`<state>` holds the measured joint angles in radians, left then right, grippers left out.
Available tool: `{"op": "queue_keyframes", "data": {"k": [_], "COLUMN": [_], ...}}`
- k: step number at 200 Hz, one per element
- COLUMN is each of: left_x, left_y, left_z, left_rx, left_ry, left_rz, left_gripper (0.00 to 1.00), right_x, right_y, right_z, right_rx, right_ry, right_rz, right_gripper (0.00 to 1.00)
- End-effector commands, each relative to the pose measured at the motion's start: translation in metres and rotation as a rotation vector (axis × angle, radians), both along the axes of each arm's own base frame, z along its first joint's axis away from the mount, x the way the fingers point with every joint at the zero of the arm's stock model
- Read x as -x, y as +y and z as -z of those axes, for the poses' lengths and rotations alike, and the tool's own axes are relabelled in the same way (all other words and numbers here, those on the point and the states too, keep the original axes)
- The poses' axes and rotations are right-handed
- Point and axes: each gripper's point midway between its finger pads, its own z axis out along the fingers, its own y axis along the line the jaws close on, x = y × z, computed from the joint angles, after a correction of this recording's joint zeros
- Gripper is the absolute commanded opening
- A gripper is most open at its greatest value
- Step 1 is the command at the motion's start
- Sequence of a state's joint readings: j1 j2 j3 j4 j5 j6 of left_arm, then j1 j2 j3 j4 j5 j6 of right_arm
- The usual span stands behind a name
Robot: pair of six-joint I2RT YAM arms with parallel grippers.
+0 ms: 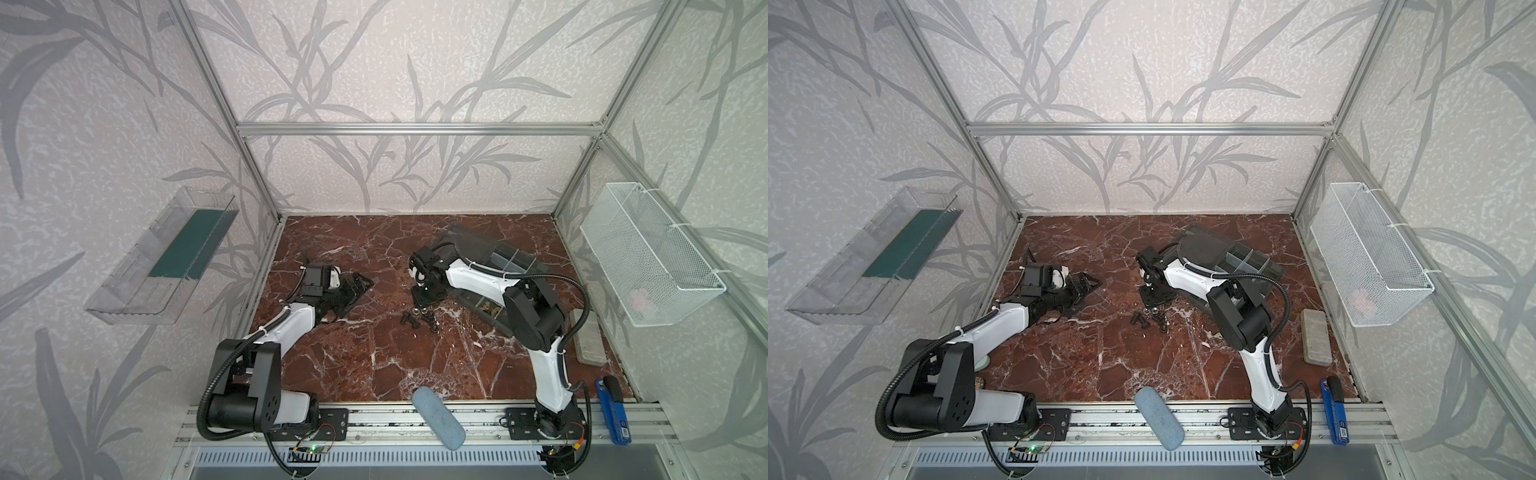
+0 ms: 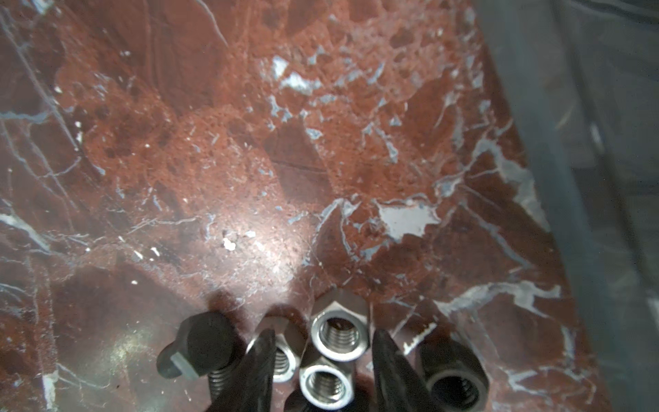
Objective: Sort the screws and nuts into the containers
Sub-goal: 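Lower the right gripper and close it on a silver hex nut, then lift the silver hex nut and carry it over the organizer box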
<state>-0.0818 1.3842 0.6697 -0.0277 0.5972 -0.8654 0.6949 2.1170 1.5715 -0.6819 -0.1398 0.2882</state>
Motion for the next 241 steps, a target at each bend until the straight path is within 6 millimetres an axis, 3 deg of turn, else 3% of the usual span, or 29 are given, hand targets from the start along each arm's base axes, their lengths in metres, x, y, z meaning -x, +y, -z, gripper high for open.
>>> {"op": "queue_keyframes", "data": {"k": [1, 102, 159, 208, 241], "left_x": [0.000, 0.001, 0.002, 0.002, 0.002], "left_y": [0.000, 0.002, 0.004, 0.004, 0.004], "left_z": [0.003, 0.003, 0.002, 0.000, 0.001], "left_rx": [0.008, 0.008, 0.003, 0.005, 0.005], "left_ry": [0.000, 0.000, -0.003, -0.006, -0.004], "left_rz": [0.003, -0.001, -0.002, -0.004, -0.003], "left_gripper": [0.99, 0.99, 0.99, 1.00, 0.99], "right_x": [-0.003, 0.006, -0.001, -0.001, -0.008], "right_y": [0.001, -0.001, -0.001, -0.006, 0.003], "right_z": [0.002, 0.015, 0.022, 0.019, -0.007], "right_rx": [0.027, 0.139, 0.179, 0.196, 0.081], "right_ry": [-0.003, -0.007, -0.019, -0.034, -0.096], "right_rz": [-0.002, -0.053, -0.054, -0.053, -0.037], "right_gripper": [0.45, 0.38, 0.34, 0.13, 0.01]}}
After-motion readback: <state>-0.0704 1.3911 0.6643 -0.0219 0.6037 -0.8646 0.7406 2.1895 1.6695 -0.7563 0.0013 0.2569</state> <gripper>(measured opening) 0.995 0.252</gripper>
